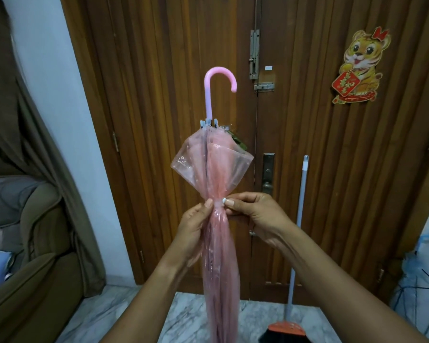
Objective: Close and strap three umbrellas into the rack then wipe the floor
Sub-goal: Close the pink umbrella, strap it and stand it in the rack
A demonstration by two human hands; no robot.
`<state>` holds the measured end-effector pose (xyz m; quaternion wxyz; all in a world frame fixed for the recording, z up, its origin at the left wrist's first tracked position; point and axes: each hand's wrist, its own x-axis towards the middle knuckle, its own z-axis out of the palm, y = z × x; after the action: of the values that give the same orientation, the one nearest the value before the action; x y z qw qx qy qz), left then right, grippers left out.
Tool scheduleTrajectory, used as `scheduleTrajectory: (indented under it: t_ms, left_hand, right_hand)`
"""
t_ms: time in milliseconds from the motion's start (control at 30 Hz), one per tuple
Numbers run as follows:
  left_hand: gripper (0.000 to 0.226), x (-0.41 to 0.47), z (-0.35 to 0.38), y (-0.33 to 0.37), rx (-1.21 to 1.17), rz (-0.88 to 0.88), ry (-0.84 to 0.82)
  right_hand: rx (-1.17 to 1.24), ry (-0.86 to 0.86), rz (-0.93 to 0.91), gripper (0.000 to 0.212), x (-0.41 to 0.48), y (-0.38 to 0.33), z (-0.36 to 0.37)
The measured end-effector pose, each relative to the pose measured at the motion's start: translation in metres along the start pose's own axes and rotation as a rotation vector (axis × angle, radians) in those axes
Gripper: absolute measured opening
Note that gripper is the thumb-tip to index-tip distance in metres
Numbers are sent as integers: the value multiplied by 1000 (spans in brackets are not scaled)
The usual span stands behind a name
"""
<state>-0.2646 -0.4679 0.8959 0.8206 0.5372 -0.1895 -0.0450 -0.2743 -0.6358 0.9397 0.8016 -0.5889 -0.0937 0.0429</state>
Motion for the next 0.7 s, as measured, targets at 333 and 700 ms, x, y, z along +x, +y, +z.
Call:
scheduleTrajectory:
  t_ms: [333,700]
  left_hand:
    - [52,-1,-5,2,-303,-35,-37]
    - [40,2,-13,9,-225,-113,-62]
  right_hand:
    - [-224,45,-2,5,-4,-8,8]
    - [-167,41,155,16,-1,-5,16]
